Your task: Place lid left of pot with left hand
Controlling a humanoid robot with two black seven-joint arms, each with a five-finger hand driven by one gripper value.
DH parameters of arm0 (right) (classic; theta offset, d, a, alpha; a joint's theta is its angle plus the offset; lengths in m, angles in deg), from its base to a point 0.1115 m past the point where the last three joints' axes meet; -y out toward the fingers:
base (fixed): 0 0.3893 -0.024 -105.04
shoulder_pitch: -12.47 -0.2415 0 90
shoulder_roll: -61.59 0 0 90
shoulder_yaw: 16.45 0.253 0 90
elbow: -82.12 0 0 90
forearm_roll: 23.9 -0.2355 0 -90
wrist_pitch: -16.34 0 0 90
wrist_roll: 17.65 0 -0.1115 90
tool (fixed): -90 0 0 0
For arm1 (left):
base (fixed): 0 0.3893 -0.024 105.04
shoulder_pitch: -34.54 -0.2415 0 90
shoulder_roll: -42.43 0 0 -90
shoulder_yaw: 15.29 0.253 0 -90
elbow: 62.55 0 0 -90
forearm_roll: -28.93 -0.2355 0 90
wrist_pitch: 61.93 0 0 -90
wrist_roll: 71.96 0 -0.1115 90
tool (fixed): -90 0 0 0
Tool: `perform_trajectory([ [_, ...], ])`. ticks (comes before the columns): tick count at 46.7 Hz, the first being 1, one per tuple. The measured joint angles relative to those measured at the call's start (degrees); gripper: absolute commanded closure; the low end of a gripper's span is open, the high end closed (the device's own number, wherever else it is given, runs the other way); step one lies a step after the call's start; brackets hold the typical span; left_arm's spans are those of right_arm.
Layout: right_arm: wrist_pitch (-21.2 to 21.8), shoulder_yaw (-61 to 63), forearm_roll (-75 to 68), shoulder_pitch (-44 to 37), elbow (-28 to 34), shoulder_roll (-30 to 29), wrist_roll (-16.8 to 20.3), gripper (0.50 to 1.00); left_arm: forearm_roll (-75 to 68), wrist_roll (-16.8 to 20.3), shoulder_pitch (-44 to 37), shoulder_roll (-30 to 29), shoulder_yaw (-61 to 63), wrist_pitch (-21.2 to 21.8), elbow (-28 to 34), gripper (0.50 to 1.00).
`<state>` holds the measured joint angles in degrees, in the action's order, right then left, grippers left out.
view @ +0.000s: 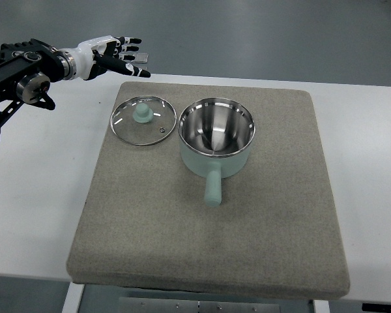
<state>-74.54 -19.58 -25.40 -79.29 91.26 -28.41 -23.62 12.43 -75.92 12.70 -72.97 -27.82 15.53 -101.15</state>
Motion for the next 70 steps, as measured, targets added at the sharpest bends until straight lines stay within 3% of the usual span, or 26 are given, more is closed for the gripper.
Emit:
perform_trajectory([
  [19, 0.0, 0.0, 0.0, 0.0, 0.0, 0.0, 0.0, 0.576, 14.4, 0.0, -6.1, 0.5, -12.2, -0.7, 1.3, 0.504],
  [34, 0.0, 0.0, 0.0, 0.0, 0.0, 0.0, 0.0, 0.576, 17.5, 1.3, -11.3, 1.6, -21.5, -0.9, 1.3, 0.504],
  [40, 0.0, 0.0, 0.0, 0.0, 0.0, 0.0, 0.0, 0.576, 20.6, 1.4, -13.5, 2.0, -26.0, -3.1, 1.2, 0.504],
  [47, 0.0, 0.0, 0.0, 0.0, 0.0, 0.0, 0.0, 0.576, 21.1, 2.0, -14.0, 2.0, -27.7, -5.9, 1.3, 0.504],
  [70, 0.0, 0.0, 0.0, 0.0, 0.0, 0.0, 0.0, 0.576, 25.7, 2.3, -15.9, 1.4, -31.0, -6.3, 1.2, 0.504],
])
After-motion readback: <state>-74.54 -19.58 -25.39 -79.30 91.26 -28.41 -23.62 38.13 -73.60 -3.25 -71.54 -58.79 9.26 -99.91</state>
